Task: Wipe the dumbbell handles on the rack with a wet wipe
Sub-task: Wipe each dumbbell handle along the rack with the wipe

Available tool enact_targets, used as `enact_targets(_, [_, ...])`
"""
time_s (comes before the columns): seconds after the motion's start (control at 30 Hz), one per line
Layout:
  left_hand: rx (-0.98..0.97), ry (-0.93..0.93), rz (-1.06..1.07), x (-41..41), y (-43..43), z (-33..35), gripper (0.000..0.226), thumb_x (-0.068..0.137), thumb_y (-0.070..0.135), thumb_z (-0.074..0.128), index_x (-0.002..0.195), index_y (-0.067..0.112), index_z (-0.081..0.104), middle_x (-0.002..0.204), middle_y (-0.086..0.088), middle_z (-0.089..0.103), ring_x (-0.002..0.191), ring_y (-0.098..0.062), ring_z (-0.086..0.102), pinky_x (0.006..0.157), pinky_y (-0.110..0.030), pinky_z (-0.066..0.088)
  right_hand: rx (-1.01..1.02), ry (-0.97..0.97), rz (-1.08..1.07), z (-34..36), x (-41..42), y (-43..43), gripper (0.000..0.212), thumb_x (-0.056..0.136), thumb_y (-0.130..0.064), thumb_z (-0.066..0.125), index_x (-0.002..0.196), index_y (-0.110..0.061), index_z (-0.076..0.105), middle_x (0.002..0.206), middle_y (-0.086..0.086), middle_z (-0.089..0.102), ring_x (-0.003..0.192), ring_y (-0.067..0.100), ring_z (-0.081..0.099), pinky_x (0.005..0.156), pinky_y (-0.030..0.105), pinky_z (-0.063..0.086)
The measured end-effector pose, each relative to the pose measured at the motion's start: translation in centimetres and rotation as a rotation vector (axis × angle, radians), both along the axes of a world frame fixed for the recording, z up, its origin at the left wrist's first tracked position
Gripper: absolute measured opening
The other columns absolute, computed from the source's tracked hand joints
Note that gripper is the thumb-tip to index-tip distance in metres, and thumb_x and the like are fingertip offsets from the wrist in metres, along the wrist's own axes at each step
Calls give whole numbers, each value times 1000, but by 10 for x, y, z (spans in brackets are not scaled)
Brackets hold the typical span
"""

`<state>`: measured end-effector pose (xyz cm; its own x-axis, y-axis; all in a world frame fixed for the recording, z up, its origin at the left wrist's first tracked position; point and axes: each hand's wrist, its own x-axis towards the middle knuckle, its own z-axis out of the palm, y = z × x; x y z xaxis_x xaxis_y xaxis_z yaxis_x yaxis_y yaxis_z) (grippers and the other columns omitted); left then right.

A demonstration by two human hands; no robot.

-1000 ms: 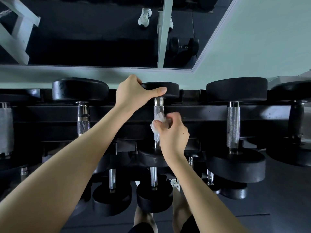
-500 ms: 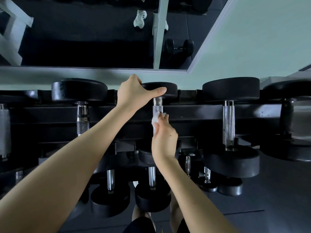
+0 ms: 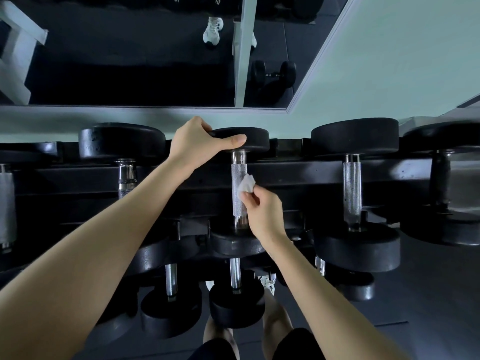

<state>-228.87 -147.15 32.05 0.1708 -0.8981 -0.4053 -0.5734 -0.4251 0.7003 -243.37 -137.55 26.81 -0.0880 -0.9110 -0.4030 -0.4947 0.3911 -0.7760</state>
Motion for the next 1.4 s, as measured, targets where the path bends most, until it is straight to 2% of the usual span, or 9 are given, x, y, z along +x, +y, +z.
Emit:
enact_targets(0.2, [-13, -40, 7, -4, 1, 0, 66, 61, 63, 75, 100, 16, 52, 83, 15, 49, 80, -7, 49, 68, -24, 42, 19, -104, -104, 16, 9, -56, 31, 92, -20, 58, 63, -11, 51, 54, -7, 42, 49, 6, 37, 47, 17, 30])
enact_targets(0.43, [-5, -6, 6, -1, 1, 0, 68, 59, 65, 75, 102, 16, 54, 86, 14, 51, 76, -1, 46, 62, -17, 38, 53, 41, 111, 8, -10, 4, 39, 92, -15, 59, 56, -16, 43, 52, -8, 40, 45, 4, 34, 43, 12, 28])
enact_targets(0.57, [-13, -23, 1, -3, 2, 1, 69, 59, 66, 74, 102, 15, 54, 85, 14, 51, 75, -1, 46, 61, -18, 38, -43, 18, 31, 20, -21, 7, 6, 89, -16, 63, 92, -12, 67, 71, -4, 65, 60, -3, 56, 55, 8, 40])
enact_targets(0.63, [-18, -39, 5, -6, 3, 3, 69, 60, 66, 73, 101, 15, 53, 85, 13, 51, 76, -1, 47, 64, -20, 41, -87, -12, -55, 28, -25, 7, 20, 87, -25, 66, 106, -21, 59, 81, -5, 71, 70, 0, 63, 60, 8, 45])
enact_targets(0.87, [-68, -76, -27, -16, 16, 6, 66, 73, 58, 68, 119, 15, 49, 107, 8, 58, 95, -13, 54, 70, -24, 40, -141, 80, -48, 35, -24, -7, 13, 81, -28, 71, 93, -23, 69, 82, -12, 68, 78, 3, 63, 67, 11, 44])
enact_targets(0.93, [-153, -83, 17, -13, 31, 4, 55, 79, 47, 68, 121, 16, 52, 103, 8, 58, 90, -9, 54, 70, -19, 38, -284, 213, -24, 27, -21, -9, 14, 81, -25, 72, 94, -21, 73, 87, -8, 66, 79, 9, 60, 66, 10, 38])
enact_targets(1.07, [-253, -14, 48, -12, 70, -4, 5, 83, 22, 69, 88, 20, 70, 73, 14, 62, 66, 2, 55, 61, -10, 40, -588, 387, 96, 12, -13, -4, 9, 77, -14, 73, 86, -14, 75, 83, 4, 60, 78, 13, 46, 72, 8, 28])
enact_targets(1.23, [-168, 128, 52, -29, 98, -20, 11, 82, 19, 70, 92, 17, 75, 83, 6, 72, 74, -5, 66, 74, -20, 53, -303, 192, 205, 7, -12, 10, 30, 84, -4, 65, 113, -11, 68, 104, 4, 61, 94, 21, 56, 82, 30, 50])
enact_targets(1.4, [-93, 101, 116, -40, 104, -37, 17, 85, 25, 68, 97, 14, 74, 86, 8, 67, 78, -4, 60, 66, -5, 42, -182, -16, 125, 25, -19, 4, 25, 82, -13, 69, 107, -17, 70, 92, -6, 64, 80, 1, 59, 71, 8, 45])
